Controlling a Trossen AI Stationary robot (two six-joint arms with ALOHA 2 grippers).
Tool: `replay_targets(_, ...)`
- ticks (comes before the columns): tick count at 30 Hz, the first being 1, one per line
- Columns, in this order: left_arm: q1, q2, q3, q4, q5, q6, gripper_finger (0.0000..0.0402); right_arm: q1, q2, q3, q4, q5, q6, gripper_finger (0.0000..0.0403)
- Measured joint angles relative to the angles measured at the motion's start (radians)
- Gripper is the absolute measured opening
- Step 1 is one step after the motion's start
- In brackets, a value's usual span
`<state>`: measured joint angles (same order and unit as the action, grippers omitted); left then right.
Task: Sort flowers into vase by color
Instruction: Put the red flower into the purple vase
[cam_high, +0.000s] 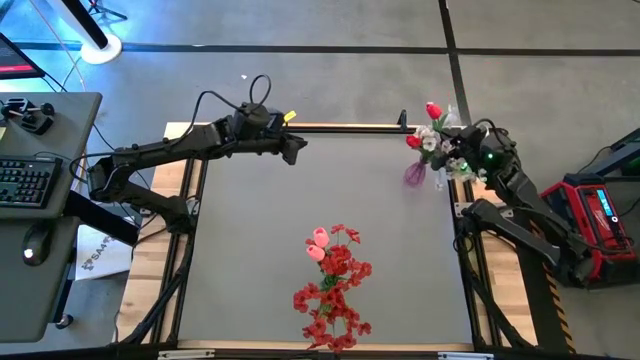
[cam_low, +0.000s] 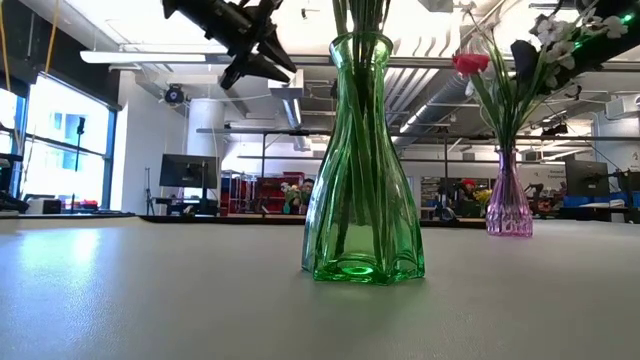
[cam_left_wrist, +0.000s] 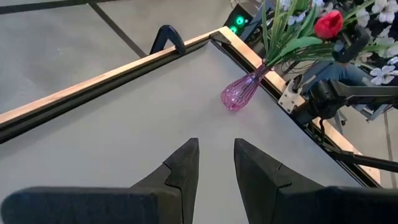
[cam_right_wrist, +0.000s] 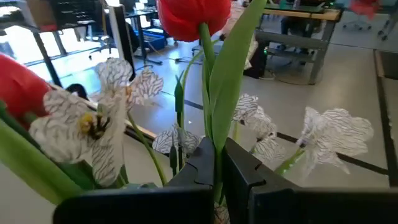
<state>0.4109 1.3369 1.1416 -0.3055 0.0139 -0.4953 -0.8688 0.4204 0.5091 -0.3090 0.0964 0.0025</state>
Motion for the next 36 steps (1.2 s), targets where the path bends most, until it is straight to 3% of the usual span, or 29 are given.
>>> replay_targets(8, 0.000, 0.000, 0.000, 0.020, 0.000, 0.003, 0.0090, 0.000, -0.055, 0.063, -0.075, -0.046, -0.015, 0.0015)
replay_targets(18, -0.029, 0.000, 0.000, 0.043, -0.001, 0.054, 0.0099, 0.000, -0.069, 0.160, -0.292, -0.056, -0.001, 0.0172)
replay_targets(22, -0.029, 0.000, 0.000, 0.043, 0.003, 0.060, 0.0099, 0.000, -0.069, 0.206, -0.344, -0.109, 0.024, 0.0210)
replay_targets(36, -0.079, 0.000, 0.000, 0.075, -0.049, 0.140, 0.0099, 0.000, -0.069, 0.414, -0.487, -0.259, 0.066, 0.0209)
